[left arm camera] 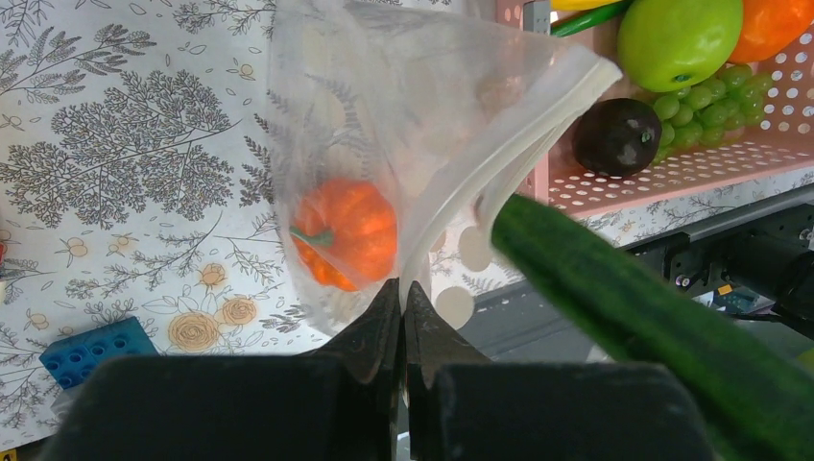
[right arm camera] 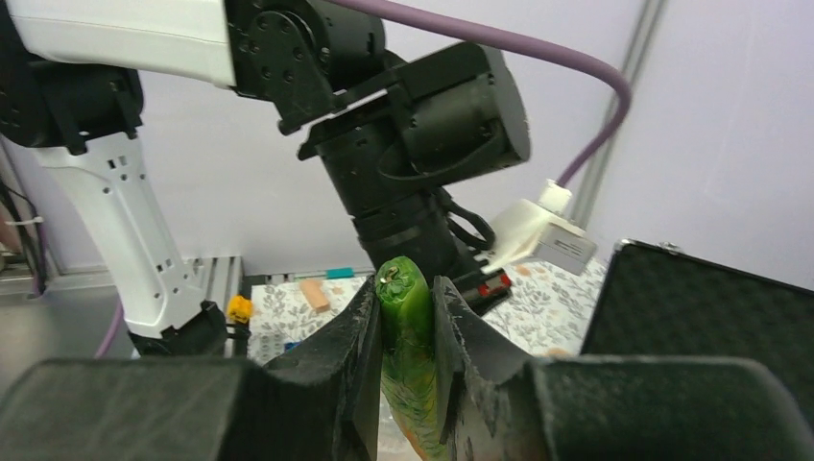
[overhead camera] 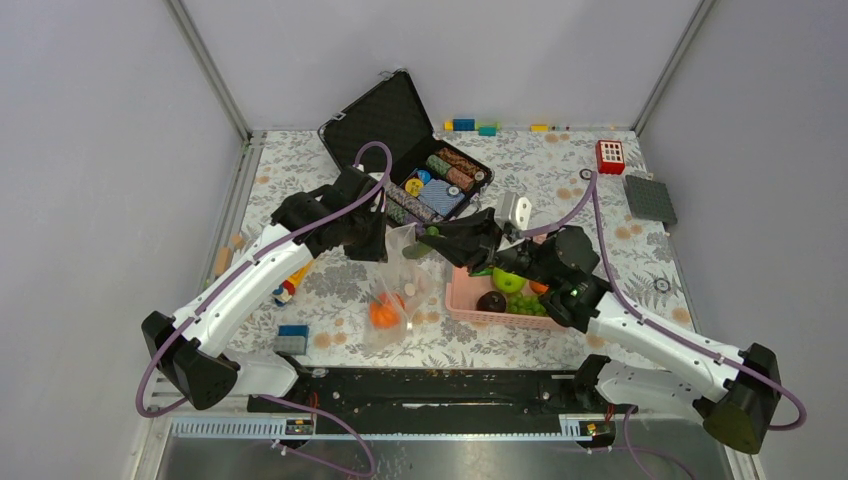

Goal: Place the food in the zip-top bag and seal the zipper

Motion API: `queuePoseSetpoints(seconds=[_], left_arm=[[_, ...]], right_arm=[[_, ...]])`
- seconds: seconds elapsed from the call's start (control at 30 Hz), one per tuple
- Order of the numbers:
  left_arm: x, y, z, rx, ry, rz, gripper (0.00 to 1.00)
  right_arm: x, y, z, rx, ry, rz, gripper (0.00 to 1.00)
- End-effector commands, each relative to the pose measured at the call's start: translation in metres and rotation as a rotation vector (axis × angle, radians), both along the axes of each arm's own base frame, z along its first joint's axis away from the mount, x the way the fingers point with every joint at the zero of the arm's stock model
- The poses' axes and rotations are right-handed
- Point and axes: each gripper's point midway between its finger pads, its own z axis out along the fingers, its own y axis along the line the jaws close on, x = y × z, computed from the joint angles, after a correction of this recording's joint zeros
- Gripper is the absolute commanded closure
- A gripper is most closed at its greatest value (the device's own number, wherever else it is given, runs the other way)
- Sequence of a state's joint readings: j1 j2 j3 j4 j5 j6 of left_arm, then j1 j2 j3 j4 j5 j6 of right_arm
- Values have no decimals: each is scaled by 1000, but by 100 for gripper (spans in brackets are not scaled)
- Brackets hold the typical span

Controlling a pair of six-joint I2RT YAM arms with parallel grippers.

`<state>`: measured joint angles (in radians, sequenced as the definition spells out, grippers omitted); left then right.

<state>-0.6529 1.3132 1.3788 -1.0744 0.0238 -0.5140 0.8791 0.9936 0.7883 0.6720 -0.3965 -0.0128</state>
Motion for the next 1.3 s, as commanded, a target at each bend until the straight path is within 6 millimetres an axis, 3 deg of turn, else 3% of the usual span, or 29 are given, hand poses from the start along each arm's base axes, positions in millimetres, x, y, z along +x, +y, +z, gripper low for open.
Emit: queuePoseSetpoints(seconds=[0.0,0.13,0.37,0.53,0.73,0.9,1.1,1.27], left_arm=[[3,-4,7,-34,-34,-18,100],[4,-3,6,-28,-37,-15,100],[4,-3,6,-27,-37,-13,100],[4,-3,8,-30,-41,-13,100],[2,-2,12,-42,-49,-13,100],[0,-3,13,-54,-51,-21,100],[-5,-8,16,-87,-44,-47,100],[-5,-7,20,-97,-58,-45,100]], right_arm=[[-25,2,47,129,-93,85,100],[-20,-7,53,139,-132,14,100],[-36,-32,76,162,-190,-5,100],[-41,-15,58,137,-125,82,100],[-17,12,20,52,-60,57,100],[17,31,-21,-48,-91,-50,99],[46,54,-36,-53,-157,-114,98],[54,67,-59,-75,-125,-103,93]])
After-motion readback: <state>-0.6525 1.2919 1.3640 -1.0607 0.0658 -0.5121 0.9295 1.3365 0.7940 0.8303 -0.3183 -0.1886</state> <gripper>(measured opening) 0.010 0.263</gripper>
